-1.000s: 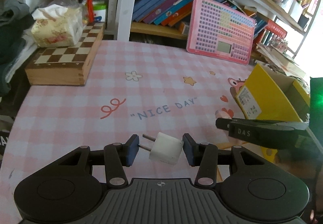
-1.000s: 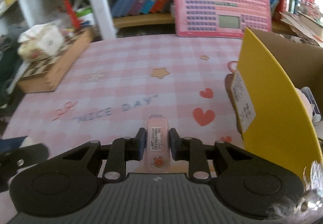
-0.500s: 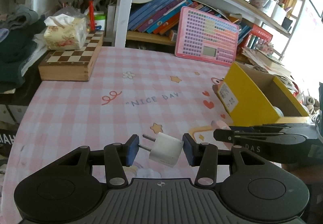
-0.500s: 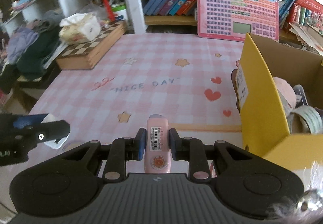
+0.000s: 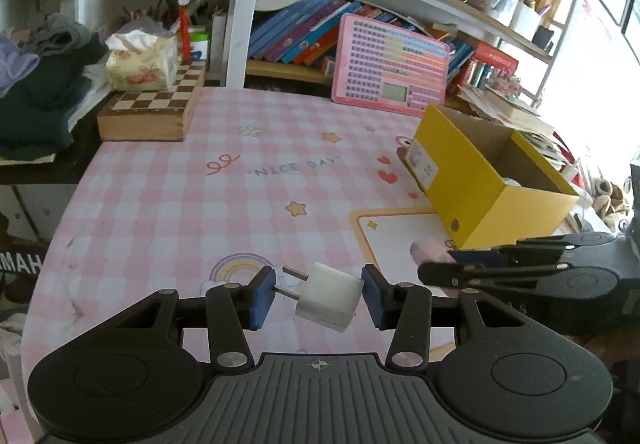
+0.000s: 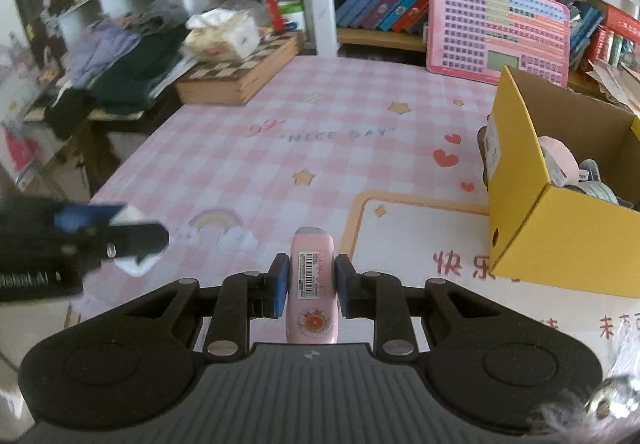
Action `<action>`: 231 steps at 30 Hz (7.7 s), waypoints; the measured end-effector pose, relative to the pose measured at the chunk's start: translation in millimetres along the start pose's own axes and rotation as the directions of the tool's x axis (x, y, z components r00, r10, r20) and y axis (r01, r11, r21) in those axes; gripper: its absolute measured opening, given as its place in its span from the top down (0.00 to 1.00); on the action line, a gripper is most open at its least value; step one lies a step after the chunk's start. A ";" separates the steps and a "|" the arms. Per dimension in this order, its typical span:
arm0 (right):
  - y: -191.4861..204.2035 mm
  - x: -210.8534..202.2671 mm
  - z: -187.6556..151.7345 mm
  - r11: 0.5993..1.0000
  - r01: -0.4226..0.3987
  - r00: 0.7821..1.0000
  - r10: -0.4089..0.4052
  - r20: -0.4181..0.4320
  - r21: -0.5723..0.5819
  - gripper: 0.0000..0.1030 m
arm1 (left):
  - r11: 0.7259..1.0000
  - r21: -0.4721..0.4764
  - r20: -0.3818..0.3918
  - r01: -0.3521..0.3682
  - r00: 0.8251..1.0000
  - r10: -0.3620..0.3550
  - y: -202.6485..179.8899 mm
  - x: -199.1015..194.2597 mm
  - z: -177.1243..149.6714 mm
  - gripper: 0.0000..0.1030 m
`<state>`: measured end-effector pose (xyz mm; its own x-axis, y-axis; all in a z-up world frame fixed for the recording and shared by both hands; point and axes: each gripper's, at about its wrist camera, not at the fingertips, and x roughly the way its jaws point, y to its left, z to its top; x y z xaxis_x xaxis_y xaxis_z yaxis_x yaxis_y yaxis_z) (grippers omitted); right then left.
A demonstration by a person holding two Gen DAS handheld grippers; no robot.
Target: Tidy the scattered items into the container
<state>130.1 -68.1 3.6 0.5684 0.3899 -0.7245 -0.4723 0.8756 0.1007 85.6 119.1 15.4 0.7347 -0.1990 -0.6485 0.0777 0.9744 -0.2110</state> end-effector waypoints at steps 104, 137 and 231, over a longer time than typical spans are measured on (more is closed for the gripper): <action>-234.9 -101.1 -16.8 0.926 0.301 0.944 -0.323 0.065 0.226 0.78 | 0.873 0.350 -0.029 0.339 0.936 -0.351 -245.3 121.2 83.9 0.56; -320.2 61.9 102.9 0.991 0.114 0.993 -0.111 -0.050 0.065 0.68 | 0.910 0.392 -0.099 0.136 0.989 -0.106 -289.8 246.7 121.5 0.46; -54.7 -134.9 -116.0 0.931 0.336 0.932 -0.350 0.092 0.141 0.02 | 0.985 0.138 -0.033 -0.102 0.994 0.108 -137.1 -29.6 -78.9 0.01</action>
<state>1.2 -201.6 16.8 0.7570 0.0828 -0.6481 -0.1538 0.9867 -0.0535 0.0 -16.8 5.8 0.7164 -0.0962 -0.6910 0.0942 0.9947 -0.0408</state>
